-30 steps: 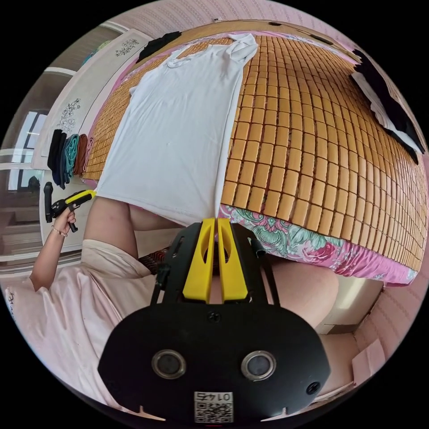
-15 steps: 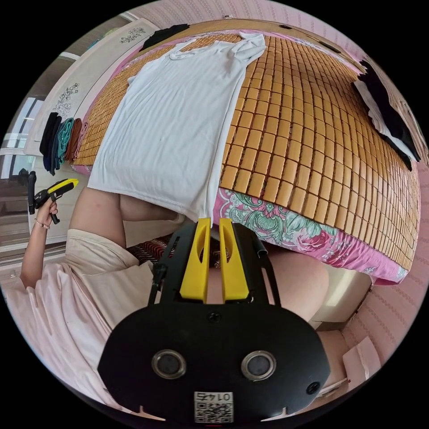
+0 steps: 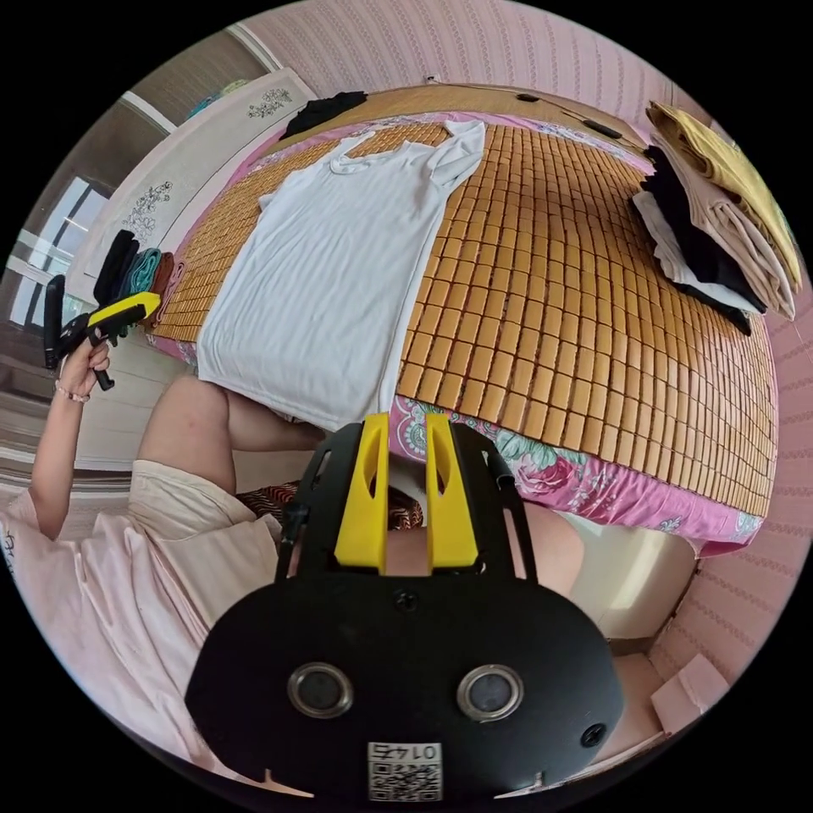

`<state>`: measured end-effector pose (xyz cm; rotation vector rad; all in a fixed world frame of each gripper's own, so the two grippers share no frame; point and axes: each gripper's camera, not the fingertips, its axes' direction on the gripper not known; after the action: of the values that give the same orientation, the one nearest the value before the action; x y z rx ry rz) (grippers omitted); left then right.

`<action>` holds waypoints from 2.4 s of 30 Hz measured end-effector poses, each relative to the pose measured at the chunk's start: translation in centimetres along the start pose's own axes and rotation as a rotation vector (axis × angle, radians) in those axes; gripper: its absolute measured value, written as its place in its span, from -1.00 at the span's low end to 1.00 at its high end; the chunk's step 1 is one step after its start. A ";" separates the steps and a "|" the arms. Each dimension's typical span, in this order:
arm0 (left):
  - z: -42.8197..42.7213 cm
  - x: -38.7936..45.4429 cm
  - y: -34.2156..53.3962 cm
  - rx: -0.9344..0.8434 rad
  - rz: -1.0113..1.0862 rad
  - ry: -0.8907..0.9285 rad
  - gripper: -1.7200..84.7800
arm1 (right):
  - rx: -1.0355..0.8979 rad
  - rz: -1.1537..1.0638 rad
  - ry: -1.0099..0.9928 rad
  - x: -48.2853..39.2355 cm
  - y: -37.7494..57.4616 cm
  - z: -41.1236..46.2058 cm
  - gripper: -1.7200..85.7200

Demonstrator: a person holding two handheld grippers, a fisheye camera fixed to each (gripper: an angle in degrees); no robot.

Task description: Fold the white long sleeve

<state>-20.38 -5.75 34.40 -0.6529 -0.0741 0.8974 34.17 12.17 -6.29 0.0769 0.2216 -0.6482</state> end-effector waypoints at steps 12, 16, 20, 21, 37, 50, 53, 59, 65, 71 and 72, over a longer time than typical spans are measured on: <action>9.8 3.7 -17.1 -0.008 0.181 0.121 -0.85 | 0.166 -0.078 -0.073 3.5 -12.9 -3.0 -0.78; 13.4 2.2 -25.3 0.004 0.188 0.160 -0.85 | 0.145 -0.167 0.013 4.3 -22.9 -1.2 -0.79; 14.8 0.3 -28.8 0.057 0.135 0.213 -0.86 | 0.164 -0.153 0.131 5.5 -34.2 1.7 -0.77; 15.2 -0.3 -29.0 0.057 0.122 0.229 -0.87 | 0.150 -0.118 0.127 6.0 -36.8 2.8 -0.75; 12.7 -2.5 -35.9 -0.077 0.129 0.250 -0.85 | 0.102 -0.011 0.191 9.5 -35.9 -0.4 -0.95; 20.0 1.9 -50.3 -0.086 0.084 0.214 -0.83 | -0.034 -0.105 0.108 10.3 -44.4 5.2 -0.89; 21.7 2.1 -52.2 -0.143 0.085 0.215 -0.83 | 0.048 -0.095 0.073 11.5 -42.1 2.5 -0.96; 21.8 2.8 -53.7 -0.165 0.117 0.216 -0.85 | 0.116 0.011 0.026 11.9 -29.7 -5.9 -0.97; 20.3 3.6 -55.5 -0.165 0.131 0.224 -0.84 | -0.099 0.133 0.047 11.6 -21.3 -5.2 -0.84; 17.9 6.0 -58.8 -0.102 0.185 0.223 -0.83 | 0.057 0.229 0.182 15.7 -25.3 -4.5 -0.73; 18.0 6.8 -59.4 -0.105 0.200 0.221 -0.83 | 0.061 0.271 0.187 16.6 -26.2 -3.5 -0.73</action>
<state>19.82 -18.21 80.54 -0.8647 0.1458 1.0121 30.53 -17.98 -13.56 0.2230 0.3651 -0.3774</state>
